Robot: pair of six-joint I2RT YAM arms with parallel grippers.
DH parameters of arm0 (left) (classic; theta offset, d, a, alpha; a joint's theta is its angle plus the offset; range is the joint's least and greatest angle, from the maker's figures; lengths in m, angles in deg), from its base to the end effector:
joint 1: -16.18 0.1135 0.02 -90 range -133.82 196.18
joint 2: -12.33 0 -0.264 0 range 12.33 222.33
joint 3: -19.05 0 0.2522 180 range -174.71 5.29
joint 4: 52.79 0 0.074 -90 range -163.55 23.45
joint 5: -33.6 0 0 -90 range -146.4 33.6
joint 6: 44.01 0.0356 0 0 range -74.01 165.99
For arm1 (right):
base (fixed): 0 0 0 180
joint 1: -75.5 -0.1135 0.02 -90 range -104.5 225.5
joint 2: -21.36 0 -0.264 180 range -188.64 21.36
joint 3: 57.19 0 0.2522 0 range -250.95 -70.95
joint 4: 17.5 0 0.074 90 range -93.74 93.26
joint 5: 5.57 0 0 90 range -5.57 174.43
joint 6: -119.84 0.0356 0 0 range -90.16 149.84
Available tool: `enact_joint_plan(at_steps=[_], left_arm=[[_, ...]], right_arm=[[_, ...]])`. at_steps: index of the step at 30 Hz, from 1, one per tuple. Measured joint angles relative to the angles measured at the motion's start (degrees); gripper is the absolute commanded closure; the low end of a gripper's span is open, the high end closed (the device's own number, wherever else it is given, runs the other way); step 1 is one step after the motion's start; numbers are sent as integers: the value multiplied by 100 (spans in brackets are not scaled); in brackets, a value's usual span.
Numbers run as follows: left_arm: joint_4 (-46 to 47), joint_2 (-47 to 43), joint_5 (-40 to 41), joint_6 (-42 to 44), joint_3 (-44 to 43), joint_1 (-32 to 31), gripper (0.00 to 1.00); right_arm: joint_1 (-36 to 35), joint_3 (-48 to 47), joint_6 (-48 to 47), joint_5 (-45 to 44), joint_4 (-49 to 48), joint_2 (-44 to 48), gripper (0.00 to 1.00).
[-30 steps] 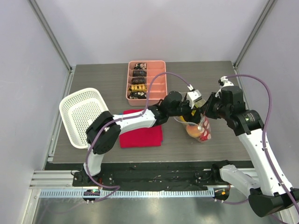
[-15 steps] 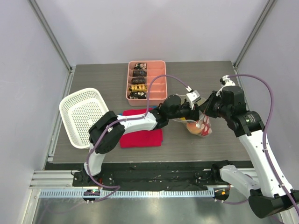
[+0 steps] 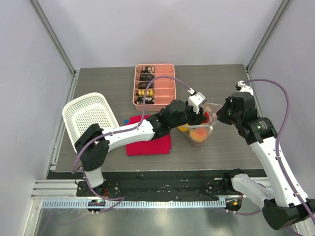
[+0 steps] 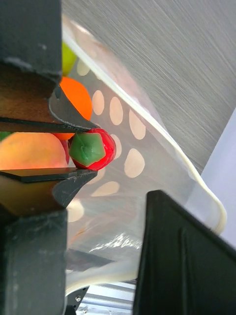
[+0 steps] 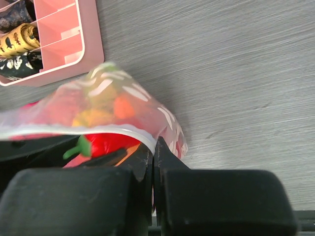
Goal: Open the zip-top bag and remove the fake food
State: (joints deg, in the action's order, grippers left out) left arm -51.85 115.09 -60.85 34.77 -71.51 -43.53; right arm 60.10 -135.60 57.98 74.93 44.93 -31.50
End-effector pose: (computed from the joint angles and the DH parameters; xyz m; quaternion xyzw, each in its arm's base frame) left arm 0.2156 -0.3746 0.2963 0.3397 0.6942 -0.3922 0.4988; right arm 0.1707 0.0409 0.3672 0.1357 0.8818 0.0965 0.4413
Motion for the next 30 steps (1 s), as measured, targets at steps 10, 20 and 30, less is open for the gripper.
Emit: enact_joint_plan(at_steps=[10,20,30], left_arm=[[-1231,-437,339,-44,-586,-83,100],[-2297,-1084,-367,-402,-1753,22,100],[-4236,-4074,2551,-195,142,564,100]], right_arm=[[-20,170,-61,-269,-11,-55,99],[-20,186,-133,-55,-107,-195,99],[-20,52,-332,-247,-7,-197,99]])
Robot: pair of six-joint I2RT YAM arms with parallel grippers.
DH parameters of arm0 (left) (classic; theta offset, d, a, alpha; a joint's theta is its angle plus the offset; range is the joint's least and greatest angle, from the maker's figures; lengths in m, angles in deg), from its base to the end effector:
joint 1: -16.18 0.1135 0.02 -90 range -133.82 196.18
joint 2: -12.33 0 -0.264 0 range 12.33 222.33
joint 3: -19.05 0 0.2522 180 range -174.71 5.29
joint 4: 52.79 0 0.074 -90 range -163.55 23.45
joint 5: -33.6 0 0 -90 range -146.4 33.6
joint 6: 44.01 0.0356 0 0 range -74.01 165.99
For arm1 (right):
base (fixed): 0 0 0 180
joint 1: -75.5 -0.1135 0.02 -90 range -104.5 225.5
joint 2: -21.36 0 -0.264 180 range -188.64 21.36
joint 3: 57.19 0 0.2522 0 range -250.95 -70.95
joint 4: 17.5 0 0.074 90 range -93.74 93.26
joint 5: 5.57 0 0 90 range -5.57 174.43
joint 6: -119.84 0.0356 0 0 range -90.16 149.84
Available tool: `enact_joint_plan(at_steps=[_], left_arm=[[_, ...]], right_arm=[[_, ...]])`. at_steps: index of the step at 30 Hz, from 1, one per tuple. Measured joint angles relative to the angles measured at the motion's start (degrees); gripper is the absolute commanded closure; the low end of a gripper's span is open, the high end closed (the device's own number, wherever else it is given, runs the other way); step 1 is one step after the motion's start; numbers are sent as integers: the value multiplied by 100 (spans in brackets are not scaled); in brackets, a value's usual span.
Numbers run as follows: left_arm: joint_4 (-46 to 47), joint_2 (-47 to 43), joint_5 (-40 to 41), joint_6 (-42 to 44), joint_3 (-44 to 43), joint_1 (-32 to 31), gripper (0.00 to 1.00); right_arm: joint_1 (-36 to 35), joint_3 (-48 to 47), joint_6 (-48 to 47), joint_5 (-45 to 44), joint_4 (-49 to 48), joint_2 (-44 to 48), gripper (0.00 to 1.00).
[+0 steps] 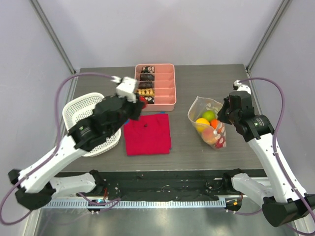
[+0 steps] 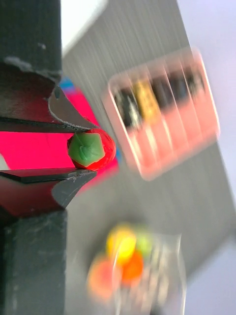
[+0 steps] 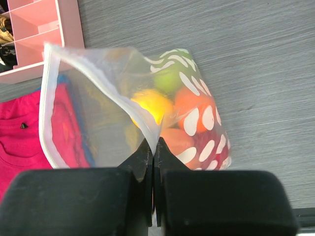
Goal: Open the zip-top bag and remove the fake food
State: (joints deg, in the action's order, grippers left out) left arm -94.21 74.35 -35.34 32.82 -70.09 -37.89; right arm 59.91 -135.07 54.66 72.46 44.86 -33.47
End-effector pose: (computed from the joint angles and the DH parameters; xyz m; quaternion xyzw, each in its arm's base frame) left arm 0.1421 -0.1743 0.4351 0.1662 0.7666 -0.2139 0.5823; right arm 0.1794 0.0424 0.3591 0.1168 0.8923 0.0586 0.4321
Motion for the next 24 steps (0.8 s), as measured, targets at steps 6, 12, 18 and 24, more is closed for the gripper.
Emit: enact_joint_plan(at_steps=[6,12,18,24], left_arm=[[-824,-1126,1631,-372,1130,942,100],[-1257,-1213,2122,-1069,2437,2013,100],[-1397,-802,2052,-1718,2929,2507,20],[-1333,-603,1790,-2063,2942,2538,5]], right_arm=[[0,-9,-127,61,15,59,98],[0,-13,-236,168,11,66,99],[0,-13,-245,396,7,85,99],[0,-13,-245,575,4,146,99]])
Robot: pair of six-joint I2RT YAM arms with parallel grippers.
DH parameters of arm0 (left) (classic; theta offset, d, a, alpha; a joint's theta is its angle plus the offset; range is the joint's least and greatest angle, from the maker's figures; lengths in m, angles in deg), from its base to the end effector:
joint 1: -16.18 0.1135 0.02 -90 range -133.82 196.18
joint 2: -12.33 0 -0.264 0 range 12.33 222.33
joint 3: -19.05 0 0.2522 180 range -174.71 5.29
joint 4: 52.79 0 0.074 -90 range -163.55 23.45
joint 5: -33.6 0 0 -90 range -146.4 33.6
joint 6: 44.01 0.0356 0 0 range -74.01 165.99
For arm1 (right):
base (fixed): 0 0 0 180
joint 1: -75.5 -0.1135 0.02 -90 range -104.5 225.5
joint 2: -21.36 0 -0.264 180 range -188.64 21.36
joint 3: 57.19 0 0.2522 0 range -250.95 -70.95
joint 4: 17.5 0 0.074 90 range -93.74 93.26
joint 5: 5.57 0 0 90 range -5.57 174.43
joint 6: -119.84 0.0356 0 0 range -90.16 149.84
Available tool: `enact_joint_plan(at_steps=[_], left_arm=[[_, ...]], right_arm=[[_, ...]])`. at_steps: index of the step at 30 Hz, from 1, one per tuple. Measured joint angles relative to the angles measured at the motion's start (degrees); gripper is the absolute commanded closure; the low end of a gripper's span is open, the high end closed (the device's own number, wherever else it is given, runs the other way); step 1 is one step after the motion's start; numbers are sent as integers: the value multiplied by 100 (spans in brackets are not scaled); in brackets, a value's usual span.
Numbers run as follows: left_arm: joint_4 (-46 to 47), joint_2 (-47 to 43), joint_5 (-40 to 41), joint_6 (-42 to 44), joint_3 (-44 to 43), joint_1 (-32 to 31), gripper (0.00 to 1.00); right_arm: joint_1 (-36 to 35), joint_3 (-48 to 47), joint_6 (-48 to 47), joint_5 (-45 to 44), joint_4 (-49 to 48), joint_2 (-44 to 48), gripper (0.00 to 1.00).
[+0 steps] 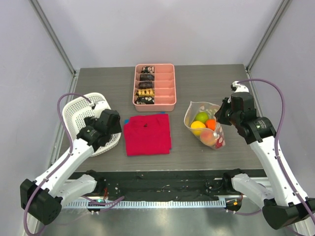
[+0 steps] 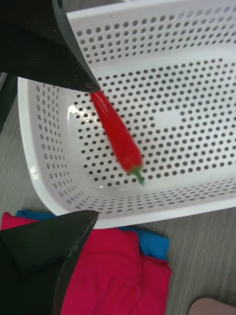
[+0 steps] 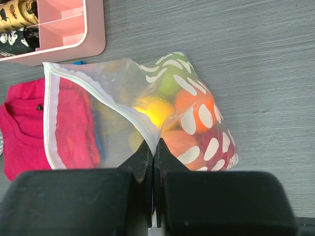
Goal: Open the zip-top bag and remove the fake food
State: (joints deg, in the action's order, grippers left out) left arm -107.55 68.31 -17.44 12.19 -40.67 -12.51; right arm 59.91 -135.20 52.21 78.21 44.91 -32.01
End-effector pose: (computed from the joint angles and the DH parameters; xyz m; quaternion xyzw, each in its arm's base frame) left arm 0.1756 -0.0706 0.2697 -0.1508 0.8829 0.1056 0.4320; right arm 0.1727 0.0442 0.3635 0.0769 0.8936 0.0969 0.4315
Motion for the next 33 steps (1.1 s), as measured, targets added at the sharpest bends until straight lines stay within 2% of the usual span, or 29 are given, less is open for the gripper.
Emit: enact_joint_plan(at_steps=[2,4,5,7,8,10,13,14,16,18,26,31,33], left_arm=[[4,0,-269,-4,-44,0,19],[94,-11,-750,70,-164,9,28],[210,-24,-1163,120,-249,20,37],[634,-52,-2111,146,-415,-17,43],[907,-55,-2625,142,-492,-103,49],[1464,24,-3373,184,-651,-483,52],[2116,625,-4026,577,-1375,-1705,58],[2328,916,-4238,723,-1690,-2079,65],[2750,1458,-4634,942,-2199,-2579,67],[3032,1937,-4927,1121,-2608,-2754,69],[3488,3893,-5464,1344,-3713,-2767,69],[3504,4693,-5659,1331,-4118,-2804,72],[3515,4850,-5718,1329,-4168,-2822,68]], right_arm=[[0,0,0,17,4,17,98],[0,0,0,31,4,26,99],[0,0,0,35,4,26,99],[0,0,0,42,9,26,99],[0,-4,0,63,11,26,99],[0,-11,0,116,15,26,98],[0,-26,0,203,24,26,99],[0,-26,0,225,24,26,98],[0,-28,2,295,28,26,99],[0,-28,2,365,26,26,98],[0,-149,15,695,33,68,98],[0,-192,26,780,31,103,99],[0,-201,39,807,28,101,99]])
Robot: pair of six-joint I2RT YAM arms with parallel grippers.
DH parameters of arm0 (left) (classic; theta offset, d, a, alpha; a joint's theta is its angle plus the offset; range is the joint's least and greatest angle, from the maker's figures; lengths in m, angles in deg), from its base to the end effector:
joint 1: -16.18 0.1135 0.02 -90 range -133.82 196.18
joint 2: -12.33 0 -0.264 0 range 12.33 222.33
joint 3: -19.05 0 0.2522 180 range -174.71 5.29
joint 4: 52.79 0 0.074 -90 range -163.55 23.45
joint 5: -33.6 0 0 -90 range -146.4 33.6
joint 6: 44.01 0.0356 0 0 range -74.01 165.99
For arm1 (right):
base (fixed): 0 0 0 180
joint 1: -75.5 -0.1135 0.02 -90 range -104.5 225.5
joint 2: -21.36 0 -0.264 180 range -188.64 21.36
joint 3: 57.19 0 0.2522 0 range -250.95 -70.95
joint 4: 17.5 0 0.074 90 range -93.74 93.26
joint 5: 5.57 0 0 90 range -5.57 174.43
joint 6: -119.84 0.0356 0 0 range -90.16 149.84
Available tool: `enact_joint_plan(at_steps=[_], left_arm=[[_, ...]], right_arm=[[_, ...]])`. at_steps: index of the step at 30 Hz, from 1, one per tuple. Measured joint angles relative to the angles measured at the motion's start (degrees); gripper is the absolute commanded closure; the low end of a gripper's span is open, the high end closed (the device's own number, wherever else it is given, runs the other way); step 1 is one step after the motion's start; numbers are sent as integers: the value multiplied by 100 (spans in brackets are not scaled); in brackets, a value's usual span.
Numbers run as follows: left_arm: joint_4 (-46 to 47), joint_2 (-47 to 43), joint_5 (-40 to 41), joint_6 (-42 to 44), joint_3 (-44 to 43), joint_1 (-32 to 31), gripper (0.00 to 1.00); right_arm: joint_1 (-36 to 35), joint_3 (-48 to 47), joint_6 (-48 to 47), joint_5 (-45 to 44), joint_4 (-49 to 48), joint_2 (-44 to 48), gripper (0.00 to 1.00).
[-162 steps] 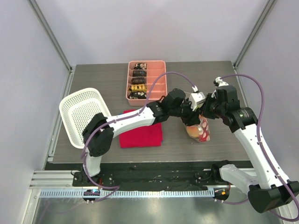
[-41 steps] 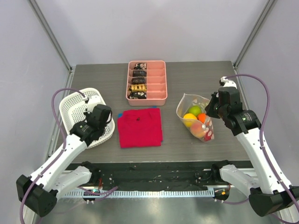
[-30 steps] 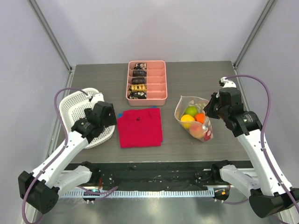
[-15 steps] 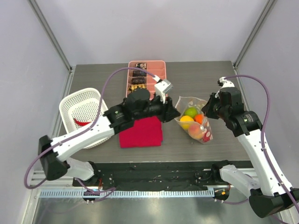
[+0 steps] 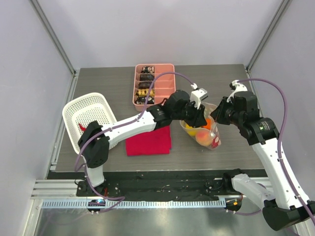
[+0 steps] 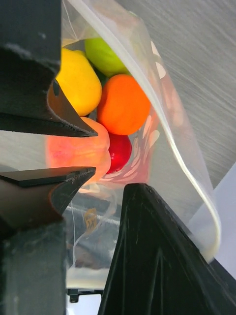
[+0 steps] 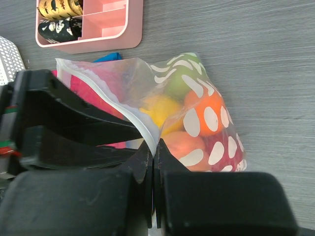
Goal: Open the zip-top bag and remove the fake food
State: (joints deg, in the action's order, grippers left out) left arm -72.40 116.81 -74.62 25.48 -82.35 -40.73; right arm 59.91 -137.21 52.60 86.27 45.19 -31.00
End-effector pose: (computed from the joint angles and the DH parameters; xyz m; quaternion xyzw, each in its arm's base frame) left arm 0.2294 -0.3725 0.3140 0.3401 0.7534 -0.4450 0.3446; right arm 0.1653 0.0473 0.3767 0.0481 0.8857 0.1650 0.4312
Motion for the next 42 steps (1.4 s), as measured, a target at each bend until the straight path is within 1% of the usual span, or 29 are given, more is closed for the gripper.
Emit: enact_joint_plan(at_steps=[2,7,8,12,15,17,21,24,30,33,34,35,36,37,38,39,40,41,42], left_arm=[[-2,68,-37,4,2,-13,61],[13,175,-234,153,7,-68,50],[42,197,-275,162,22,-74,45],[275,245,-575,282,341,-85,36],[424,280,-780,424,664,-85,33],[575,334,-909,472,872,-92,30],[905,531,-935,468,1095,-142,27],[1202,675,-710,400,1163,-227,24],[1958,710,-55,271,1484,-354,24],[2229,710,116,254,1670,-387,25],[2234,723,133,245,1672,-389,25],[2249,732,140,236,1661,-389,25],[2273,743,146,208,1657,-389,25],[2299,754,162,157,1655,-389,25],[2308,765,175,125,1655,-387,25],[2315,780,181,96,1655,-382,26],[2317,791,186,81,1655,-378,26],[2312,807,199,39,1655,-372,27],[2317,817,201,9,1655,-358,27]], right_arm=[[0,0,13,28,-4,0,99],[0,37,125,87,-153,0,98],[0,74,153,96,-225,0,99],[0,404,413,149,-573,-28,98],[0,778,708,90,-822,-15,99],[0,1137,964,-103,-999,55,99],[0,1508,1226,-481,-892,136,99],[0,1545,1329,-726,-750,173,99],[0,1550,1414,-1268,-417,372,99],[-7,1495,1493,-1526,-164,330,99],[-7,1495,1530,-1558,-114,332,95],[-11,1495,1626,-1609,-46,334,76],[-9,1495,1679,-1628,-13,330,66],[-9,1495,1727,-1613,13,319,59],[-9,1495,1738,-1582,42,293,47],[-9,1480,1725,-1528,81,262,40],[-7,1421,1707,-1469,170,210,34],[-7,1333,1676,-1436,275,166,23],[-9,1222,1646,-1438,400,146,19]])
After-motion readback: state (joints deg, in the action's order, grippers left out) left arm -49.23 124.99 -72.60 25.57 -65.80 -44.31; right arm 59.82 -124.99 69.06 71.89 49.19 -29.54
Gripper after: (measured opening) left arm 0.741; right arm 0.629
